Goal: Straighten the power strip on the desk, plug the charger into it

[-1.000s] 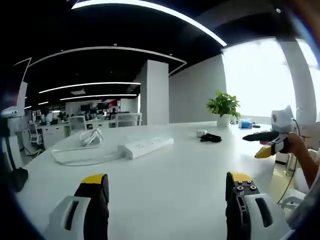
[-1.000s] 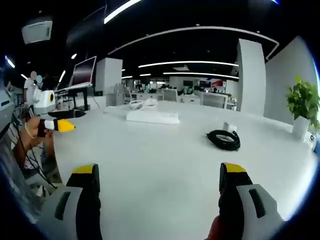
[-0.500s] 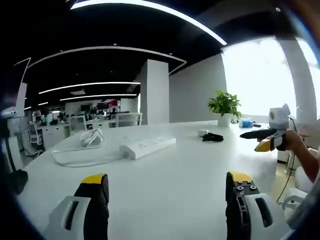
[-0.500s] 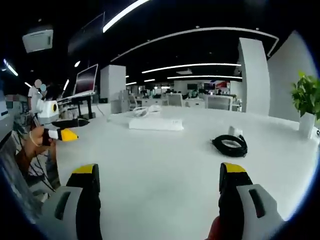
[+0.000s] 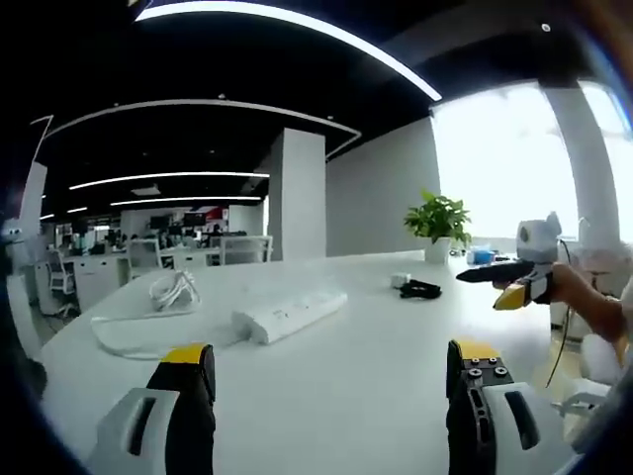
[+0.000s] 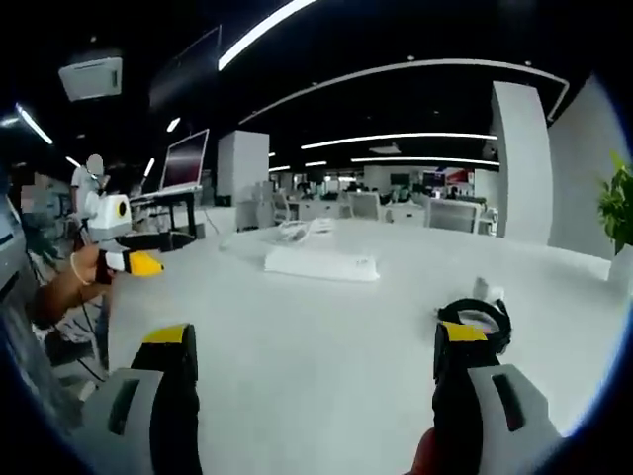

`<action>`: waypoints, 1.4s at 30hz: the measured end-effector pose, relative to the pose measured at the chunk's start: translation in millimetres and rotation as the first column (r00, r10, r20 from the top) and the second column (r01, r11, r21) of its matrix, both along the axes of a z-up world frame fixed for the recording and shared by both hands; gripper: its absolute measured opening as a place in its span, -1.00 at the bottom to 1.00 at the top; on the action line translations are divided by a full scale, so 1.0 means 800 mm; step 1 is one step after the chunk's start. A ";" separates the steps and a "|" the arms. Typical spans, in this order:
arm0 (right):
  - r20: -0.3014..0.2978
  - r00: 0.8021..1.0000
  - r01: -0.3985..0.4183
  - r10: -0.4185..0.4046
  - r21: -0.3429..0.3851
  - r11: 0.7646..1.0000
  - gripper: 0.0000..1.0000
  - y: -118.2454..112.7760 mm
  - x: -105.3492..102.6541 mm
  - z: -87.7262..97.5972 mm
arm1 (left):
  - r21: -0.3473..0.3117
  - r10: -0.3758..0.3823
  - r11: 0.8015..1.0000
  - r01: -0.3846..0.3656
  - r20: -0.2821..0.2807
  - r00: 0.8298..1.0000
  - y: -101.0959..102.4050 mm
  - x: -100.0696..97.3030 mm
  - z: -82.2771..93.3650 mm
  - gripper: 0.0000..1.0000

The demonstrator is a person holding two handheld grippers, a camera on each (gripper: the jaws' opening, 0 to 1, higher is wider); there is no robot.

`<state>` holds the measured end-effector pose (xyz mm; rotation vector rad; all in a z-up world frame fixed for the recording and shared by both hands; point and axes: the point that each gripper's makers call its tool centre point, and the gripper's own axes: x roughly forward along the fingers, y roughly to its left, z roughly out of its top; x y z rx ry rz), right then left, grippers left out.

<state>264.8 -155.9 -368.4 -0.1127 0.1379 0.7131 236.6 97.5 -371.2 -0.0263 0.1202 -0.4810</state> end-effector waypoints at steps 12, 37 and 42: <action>0.061 0.998 -0.012 0.011 0.007 1.000 0.99 0.008 0.054 0.029 | -0.016 0.009 1.000 -0.009 -0.013 1.000 0.010 0.042 0.006 0.99; 0.110 0.993 -0.048 0.046 0.013 0.999 0.99 0.040 0.131 0.047 | 0.044 0.069 0.997 -0.069 0.017 0.998 0.037 0.108 0.015 0.99; 0.101 0.993 -0.063 0.063 -0.004 0.998 0.98 0.048 0.139 0.041 | 0.058 0.074 0.995 -0.075 0.020 0.997 0.041 0.117 0.012 0.99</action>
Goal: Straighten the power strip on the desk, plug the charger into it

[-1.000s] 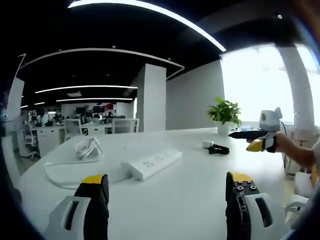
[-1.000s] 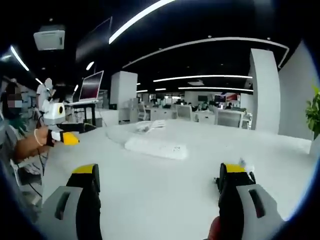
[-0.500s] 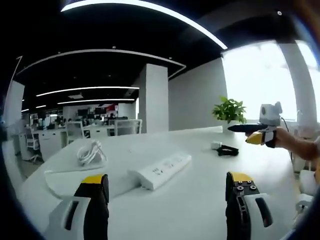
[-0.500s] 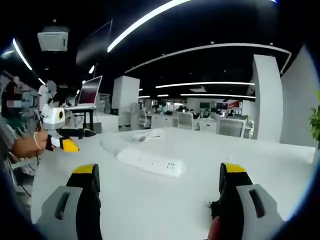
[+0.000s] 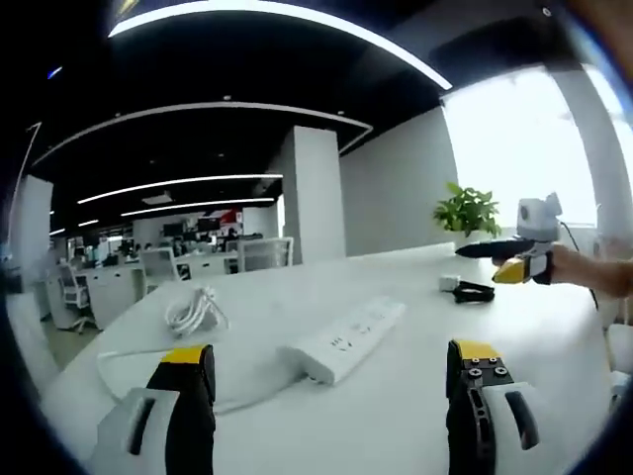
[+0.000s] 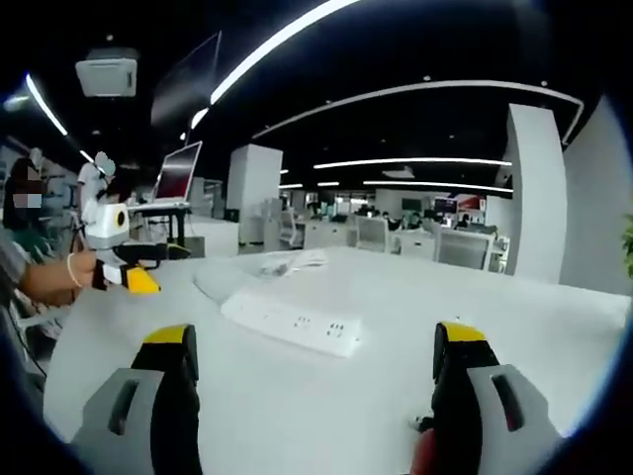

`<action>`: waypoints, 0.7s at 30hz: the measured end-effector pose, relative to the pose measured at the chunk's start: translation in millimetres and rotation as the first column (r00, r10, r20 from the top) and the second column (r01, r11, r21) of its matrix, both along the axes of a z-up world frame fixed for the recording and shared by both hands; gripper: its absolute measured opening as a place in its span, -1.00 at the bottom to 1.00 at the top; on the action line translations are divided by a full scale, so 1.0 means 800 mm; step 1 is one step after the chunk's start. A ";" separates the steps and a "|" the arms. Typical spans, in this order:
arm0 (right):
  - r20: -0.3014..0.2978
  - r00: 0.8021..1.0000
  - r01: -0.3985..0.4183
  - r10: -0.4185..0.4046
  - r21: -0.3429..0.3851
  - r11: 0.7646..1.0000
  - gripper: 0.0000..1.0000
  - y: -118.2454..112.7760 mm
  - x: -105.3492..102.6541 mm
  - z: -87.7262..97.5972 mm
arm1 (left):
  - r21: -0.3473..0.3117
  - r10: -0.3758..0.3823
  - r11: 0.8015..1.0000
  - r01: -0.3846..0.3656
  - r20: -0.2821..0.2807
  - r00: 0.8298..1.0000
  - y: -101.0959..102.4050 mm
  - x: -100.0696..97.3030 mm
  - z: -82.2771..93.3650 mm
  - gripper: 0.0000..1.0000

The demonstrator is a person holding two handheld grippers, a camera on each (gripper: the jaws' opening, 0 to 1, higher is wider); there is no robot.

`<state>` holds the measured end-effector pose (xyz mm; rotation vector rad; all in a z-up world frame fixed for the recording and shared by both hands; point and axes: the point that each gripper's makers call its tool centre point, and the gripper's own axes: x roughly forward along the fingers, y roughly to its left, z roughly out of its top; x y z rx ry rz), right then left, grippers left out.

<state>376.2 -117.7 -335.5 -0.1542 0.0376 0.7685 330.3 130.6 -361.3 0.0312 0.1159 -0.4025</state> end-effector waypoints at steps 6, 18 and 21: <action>0.004 1.000 -0.006 0.006 -0.013 1.000 0.98 0.005 0.007 -0.005 | 0.011 -0.008 1.000 0.008 0.006 1.000 0.000 0.005 0.000 0.99; 0.027 0.999 -0.028 0.030 -0.069 0.997 0.96 0.007 0.035 -0.020 | 0.026 -0.031 0.999 0.031 -0.021 0.999 -0.003 0.020 -0.012 0.99; 0.041 0.998 -0.034 0.037 -0.069 0.997 0.96 0.007 0.042 -0.018 | 0.005 -0.020 1.000 0.020 -0.028 0.999 -0.001 0.027 -0.015 0.99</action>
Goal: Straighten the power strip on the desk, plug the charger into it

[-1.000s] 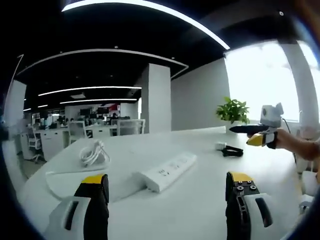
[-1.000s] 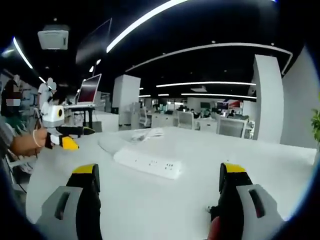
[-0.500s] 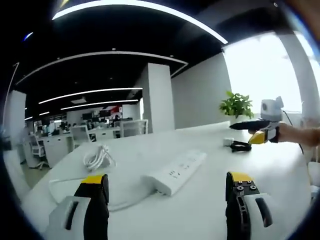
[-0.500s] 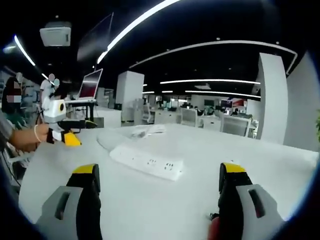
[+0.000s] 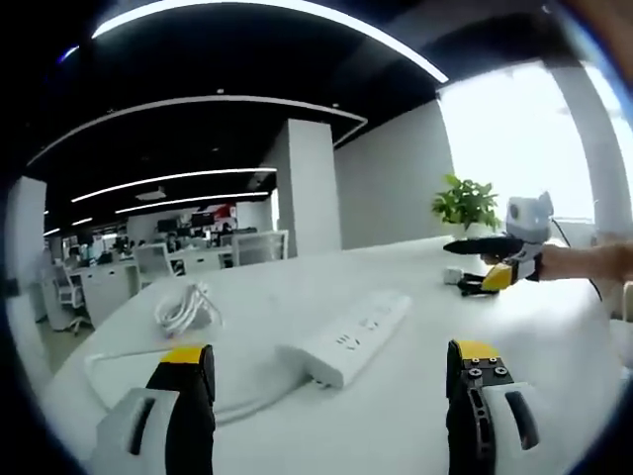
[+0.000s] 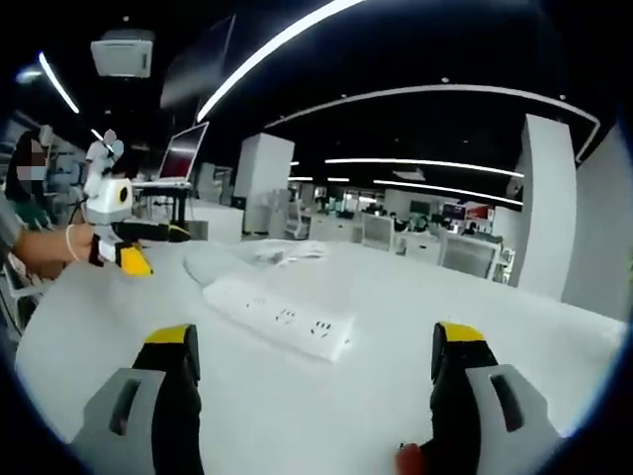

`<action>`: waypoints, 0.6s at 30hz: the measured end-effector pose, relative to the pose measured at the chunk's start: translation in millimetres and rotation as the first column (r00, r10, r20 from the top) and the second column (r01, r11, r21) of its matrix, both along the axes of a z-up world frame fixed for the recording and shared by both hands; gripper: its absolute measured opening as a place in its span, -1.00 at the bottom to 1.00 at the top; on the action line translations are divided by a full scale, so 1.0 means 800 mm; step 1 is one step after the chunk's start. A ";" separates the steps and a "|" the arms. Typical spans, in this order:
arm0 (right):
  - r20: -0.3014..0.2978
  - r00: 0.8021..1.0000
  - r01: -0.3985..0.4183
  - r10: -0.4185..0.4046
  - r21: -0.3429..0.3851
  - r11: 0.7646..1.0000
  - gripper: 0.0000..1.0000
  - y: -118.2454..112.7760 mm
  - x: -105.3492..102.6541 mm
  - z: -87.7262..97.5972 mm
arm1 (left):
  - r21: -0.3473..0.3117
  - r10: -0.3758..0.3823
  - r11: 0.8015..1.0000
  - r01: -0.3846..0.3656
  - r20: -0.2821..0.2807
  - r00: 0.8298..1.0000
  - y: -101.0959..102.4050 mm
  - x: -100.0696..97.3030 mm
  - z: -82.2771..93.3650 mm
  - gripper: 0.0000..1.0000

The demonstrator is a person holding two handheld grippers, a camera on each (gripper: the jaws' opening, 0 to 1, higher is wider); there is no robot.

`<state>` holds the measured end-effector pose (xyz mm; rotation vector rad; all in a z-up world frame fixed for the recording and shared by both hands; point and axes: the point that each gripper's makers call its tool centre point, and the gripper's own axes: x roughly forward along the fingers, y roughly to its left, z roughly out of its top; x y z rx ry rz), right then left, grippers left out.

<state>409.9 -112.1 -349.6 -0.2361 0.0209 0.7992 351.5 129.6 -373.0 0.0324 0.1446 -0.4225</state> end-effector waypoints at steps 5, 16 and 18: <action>0.021 0.999 -0.027 0.027 0.014 1.000 0.95 0.004 0.015 0.006 | 0.002 0.004 1.000 -0.004 -0.020 1.000 -0.002 0.012 -0.008 0.99; 0.070 0.995 -0.071 0.072 -0.012 0.997 0.92 0.015 0.038 -0.001 | 0.033 0.005 0.999 -0.004 -0.013 1.000 -0.011 0.034 -0.021 0.99; 0.071 0.995 -0.075 0.076 -0.014 0.997 0.93 0.015 0.040 -0.002 | 0.045 0.011 0.999 -0.010 -0.021 1.000 -0.012 0.040 -0.027 0.99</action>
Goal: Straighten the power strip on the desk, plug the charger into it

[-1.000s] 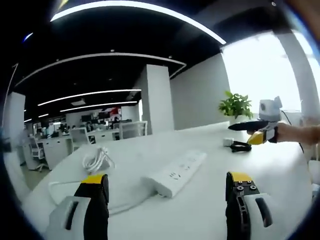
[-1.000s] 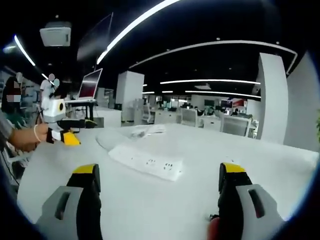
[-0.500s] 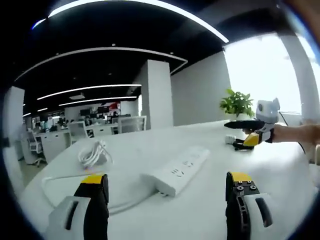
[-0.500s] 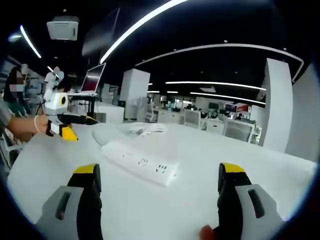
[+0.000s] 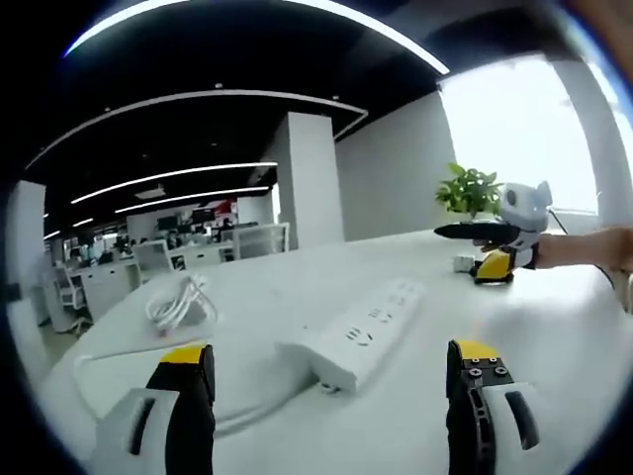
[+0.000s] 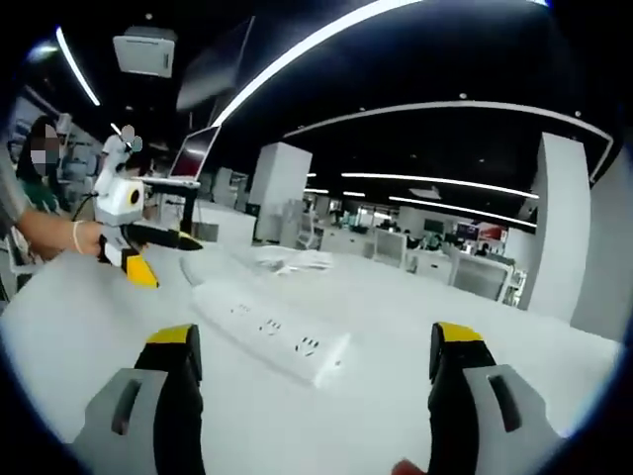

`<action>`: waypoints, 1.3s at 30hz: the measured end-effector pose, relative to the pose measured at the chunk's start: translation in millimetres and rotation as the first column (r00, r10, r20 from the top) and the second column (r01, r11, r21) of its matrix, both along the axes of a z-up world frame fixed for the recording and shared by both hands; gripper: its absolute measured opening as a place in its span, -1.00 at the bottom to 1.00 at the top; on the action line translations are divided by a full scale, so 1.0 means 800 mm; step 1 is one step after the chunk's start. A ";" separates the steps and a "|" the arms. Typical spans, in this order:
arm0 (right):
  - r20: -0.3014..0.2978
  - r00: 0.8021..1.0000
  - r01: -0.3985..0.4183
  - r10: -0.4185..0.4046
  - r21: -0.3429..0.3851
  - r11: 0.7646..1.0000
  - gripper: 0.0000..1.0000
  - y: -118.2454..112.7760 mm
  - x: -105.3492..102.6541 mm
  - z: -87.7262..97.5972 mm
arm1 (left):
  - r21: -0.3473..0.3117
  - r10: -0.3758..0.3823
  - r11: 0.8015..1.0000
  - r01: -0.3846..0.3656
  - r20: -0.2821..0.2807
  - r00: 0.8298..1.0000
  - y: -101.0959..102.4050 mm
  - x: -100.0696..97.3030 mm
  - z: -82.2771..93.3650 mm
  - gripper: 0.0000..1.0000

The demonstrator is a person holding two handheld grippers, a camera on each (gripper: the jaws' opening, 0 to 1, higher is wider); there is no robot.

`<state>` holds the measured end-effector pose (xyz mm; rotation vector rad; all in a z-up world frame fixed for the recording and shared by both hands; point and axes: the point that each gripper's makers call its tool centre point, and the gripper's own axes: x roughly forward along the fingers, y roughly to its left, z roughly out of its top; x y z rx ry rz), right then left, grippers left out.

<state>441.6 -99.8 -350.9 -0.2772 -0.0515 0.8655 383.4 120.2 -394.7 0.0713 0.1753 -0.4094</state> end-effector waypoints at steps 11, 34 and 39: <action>-0.059 0.997 -0.048 0.051 0.052 0.997 0.92 0.010 0.029 -0.015 | 0.035 0.003 0.999 -0.003 0.006 1.000 -0.007 0.019 -0.012 0.99; -0.203 0.979 -0.038 0.027 -0.053 0.998 0.69 0.026 0.039 -0.053 | 0.058 0.002 0.998 0.000 -0.033 0.999 -0.016 0.029 -0.027 0.99; -0.229 0.973 -0.052 0.035 -0.069 0.996 0.59 0.031 0.039 -0.057 | 0.063 -0.012 0.998 0.016 -0.053 0.998 -0.017 0.027 -0.031 0.34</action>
